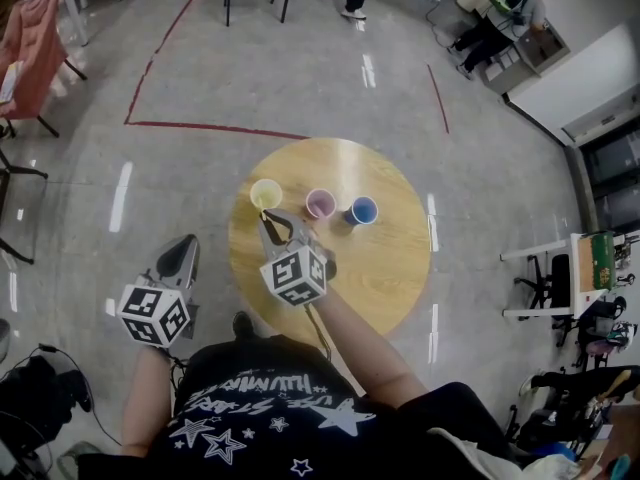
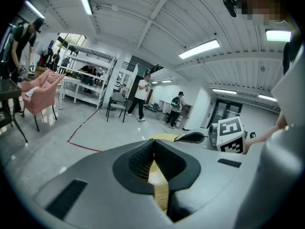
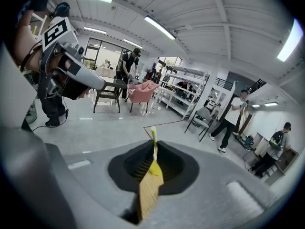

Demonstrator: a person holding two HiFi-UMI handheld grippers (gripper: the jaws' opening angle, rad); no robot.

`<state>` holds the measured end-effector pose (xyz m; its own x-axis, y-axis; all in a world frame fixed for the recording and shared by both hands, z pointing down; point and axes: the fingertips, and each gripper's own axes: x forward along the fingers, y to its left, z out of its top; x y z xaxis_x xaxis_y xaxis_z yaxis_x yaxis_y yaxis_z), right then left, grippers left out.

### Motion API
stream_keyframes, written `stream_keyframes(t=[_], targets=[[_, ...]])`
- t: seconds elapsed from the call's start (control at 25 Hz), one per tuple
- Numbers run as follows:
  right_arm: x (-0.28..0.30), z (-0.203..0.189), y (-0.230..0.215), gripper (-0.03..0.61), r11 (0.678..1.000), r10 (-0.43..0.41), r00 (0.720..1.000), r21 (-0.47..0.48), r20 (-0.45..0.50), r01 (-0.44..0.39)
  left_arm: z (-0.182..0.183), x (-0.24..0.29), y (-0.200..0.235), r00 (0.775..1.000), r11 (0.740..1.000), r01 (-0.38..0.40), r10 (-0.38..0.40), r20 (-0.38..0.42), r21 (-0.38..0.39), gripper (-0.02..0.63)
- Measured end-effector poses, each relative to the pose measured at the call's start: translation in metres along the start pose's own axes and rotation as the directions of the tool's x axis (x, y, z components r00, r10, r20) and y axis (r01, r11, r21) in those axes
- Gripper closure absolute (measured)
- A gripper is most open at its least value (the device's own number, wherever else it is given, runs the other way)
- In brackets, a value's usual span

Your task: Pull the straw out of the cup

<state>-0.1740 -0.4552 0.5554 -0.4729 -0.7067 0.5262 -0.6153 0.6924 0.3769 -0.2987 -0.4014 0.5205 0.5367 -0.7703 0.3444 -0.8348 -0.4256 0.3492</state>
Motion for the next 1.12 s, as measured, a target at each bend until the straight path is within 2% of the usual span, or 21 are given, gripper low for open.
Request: stream_keyframes(t=[0.48,1.12], targets=[[-0.02,0.015,-0.003,0.558,0.999,-0.029,0.998,0.03,0.047,0.028,-0.003,-0.011,-0.005,1.0,1.0,0.005,-0.005,-0.001,0.012,0.607],[-0.1,0.012,-0.023,0.558,0.995,-0.077,0.987,0.067,0.143,0.068,-0.008,-0.019,-0.085,1.0,0.998,0.01,-0.012,0.026,0.057,0.607]])
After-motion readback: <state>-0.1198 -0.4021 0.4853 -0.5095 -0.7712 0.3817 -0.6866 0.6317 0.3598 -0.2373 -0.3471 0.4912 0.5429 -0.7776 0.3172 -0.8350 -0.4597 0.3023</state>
